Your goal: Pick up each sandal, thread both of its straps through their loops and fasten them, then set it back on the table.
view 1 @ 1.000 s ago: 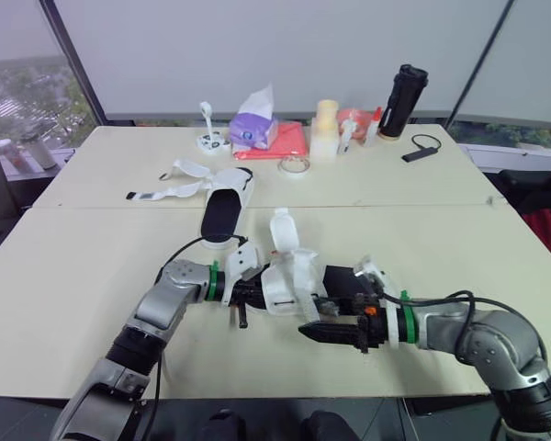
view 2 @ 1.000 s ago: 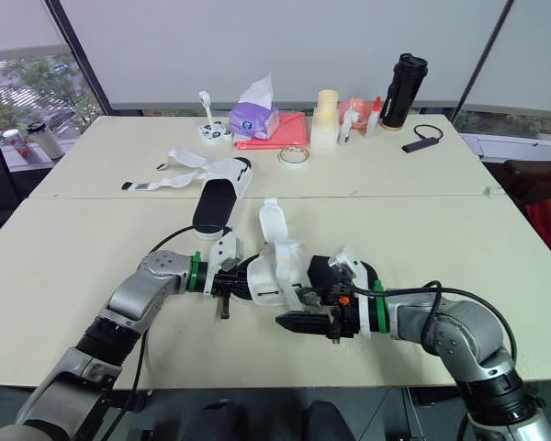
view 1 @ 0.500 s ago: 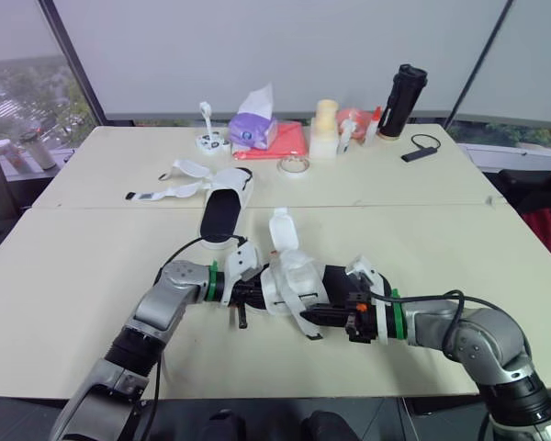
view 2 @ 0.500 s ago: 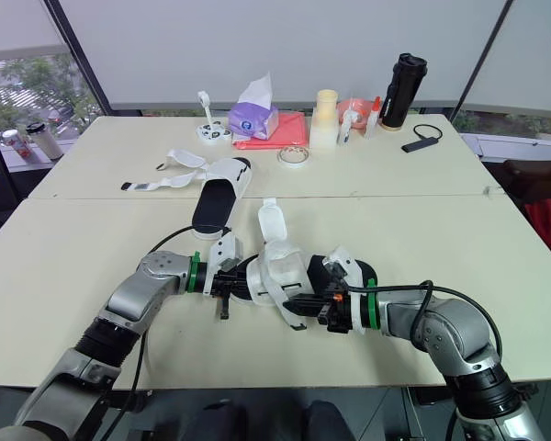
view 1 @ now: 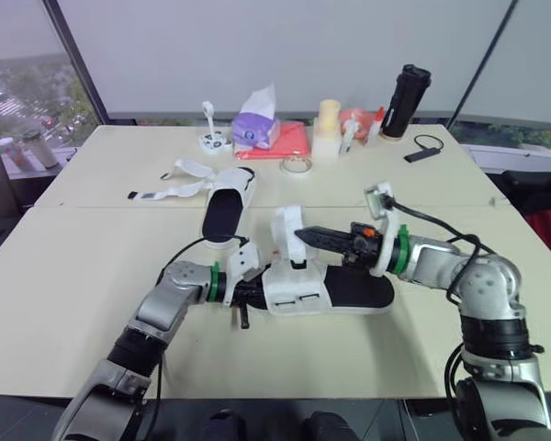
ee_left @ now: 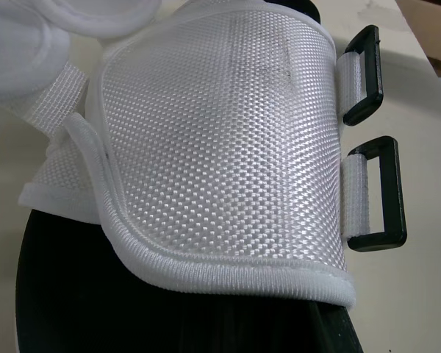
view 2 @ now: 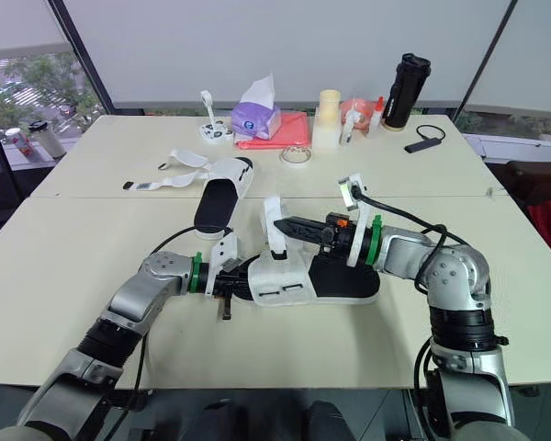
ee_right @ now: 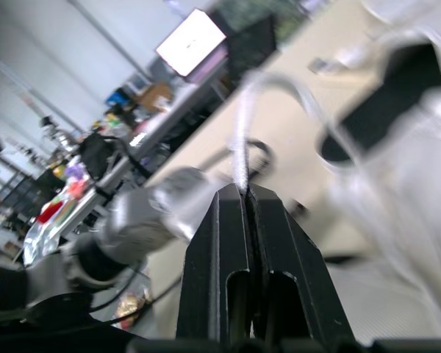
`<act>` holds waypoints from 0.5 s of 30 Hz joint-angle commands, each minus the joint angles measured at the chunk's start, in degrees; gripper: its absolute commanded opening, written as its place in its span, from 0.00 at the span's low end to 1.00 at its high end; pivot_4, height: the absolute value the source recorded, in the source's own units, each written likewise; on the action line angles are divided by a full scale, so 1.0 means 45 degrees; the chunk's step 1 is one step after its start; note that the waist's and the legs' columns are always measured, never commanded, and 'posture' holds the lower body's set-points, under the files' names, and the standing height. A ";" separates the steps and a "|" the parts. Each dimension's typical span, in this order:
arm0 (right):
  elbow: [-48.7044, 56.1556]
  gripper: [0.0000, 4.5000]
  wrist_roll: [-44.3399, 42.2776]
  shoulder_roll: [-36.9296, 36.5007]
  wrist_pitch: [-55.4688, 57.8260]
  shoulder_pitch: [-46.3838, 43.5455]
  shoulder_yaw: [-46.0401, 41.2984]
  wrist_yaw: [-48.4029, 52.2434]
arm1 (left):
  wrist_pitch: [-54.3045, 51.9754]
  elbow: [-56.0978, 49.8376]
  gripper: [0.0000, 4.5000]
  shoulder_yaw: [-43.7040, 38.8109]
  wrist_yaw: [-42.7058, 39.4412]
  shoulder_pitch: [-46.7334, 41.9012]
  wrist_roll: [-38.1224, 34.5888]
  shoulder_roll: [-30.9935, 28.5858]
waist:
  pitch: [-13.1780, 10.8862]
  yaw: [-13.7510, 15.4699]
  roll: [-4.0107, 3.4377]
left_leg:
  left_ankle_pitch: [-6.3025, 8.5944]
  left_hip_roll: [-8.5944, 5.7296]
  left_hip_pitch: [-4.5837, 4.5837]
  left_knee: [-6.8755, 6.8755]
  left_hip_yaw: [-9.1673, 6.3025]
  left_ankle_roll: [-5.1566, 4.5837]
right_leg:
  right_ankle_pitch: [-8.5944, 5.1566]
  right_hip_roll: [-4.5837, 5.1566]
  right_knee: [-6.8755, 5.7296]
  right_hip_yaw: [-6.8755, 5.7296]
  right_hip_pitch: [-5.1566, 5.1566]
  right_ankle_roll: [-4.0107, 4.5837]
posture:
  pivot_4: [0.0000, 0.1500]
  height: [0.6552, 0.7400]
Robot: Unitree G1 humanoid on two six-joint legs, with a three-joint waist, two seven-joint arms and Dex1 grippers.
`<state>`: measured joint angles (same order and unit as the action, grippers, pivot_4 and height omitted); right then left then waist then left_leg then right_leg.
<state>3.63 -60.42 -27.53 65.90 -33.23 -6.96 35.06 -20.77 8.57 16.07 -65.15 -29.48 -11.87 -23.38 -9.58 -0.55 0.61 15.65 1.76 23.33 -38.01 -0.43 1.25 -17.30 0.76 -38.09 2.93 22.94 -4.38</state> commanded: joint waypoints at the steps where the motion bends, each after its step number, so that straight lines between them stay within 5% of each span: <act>1: -0.0191 0.01 0.0184 -0.0090 0.0043 0.0129 0.0042 0.0452 | -0.0158 0.0173 0.00 0.0237 0.0103 0.0257 0.0195 -0.0068 | 0.0000 -0.0009 0.0000 | 0.0000 0.0000 0.0000 0.0000 -0.0001 0.0000 | 0.0000 0.0000 -0.0001 0.0000 0.0000 0.0000 | 1.00 1.00; 15: 0.0561 0.01 -0.0591 0.0190 0.1167 0.1332 -0.0572 -0.0080 | -0.0289 -0.0073 0.00 0.0268 0.0254 0.0491 0.0126 -0.0095 | 0.0001 -0.0030 -0.0003 | 0.0000 0.0004 -0.0009 0.0000 -0.0004 0.0000 | 0.0001 -0.0004 -0.0009 0.0001 -0.0004 -0.0001 | 1.00 1.00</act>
<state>4.56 -62.27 -26.95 71.16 -27.48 -8.47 34.89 -20.93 7.69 15.97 -64.05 -28.78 -11.89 -23.58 -9.58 -0.69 0.60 15.65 1.78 23.29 -38.01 -0.45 1.24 -17.29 0.74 -38.13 2.94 22.91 -4.39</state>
